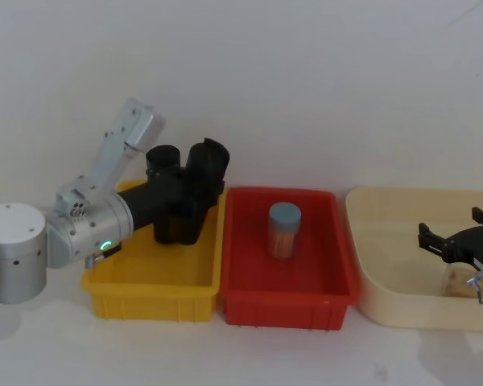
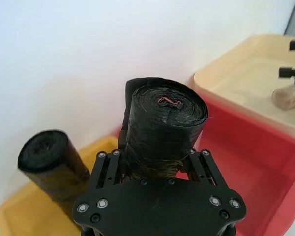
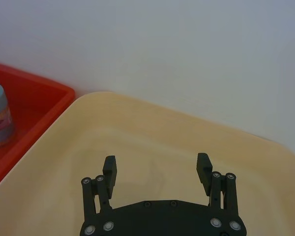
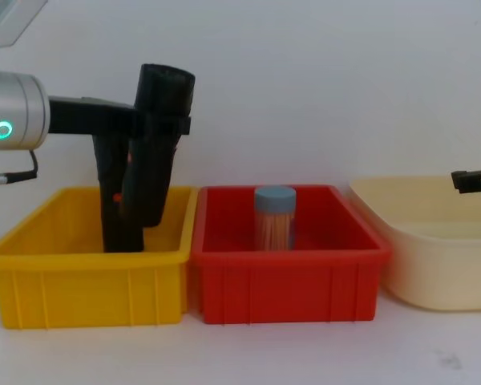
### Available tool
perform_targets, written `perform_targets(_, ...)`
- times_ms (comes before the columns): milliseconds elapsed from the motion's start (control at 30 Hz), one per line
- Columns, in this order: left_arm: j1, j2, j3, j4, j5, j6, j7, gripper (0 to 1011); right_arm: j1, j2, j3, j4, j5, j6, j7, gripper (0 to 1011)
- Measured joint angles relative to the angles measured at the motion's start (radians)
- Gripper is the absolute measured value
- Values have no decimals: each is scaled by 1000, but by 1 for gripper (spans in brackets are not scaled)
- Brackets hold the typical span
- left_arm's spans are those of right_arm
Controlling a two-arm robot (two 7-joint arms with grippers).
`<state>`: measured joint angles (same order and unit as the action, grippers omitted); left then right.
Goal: Pick up the garbage bag with the one hand and transfer it to the other hand.
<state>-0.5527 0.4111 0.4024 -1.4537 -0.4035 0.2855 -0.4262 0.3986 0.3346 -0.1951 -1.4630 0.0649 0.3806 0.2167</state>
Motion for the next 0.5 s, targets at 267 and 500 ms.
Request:
perform_targets(267, -19, -33, -11, 14, -42, -21, -16, 532, 0, 0, 0, 0, 0, 0, 0, 1002)
perform_targets(500, -50, -80, -15, 56, -95, -46, -50, 532, 0, 0, 0, 0, 0, 0, 0, 1002)
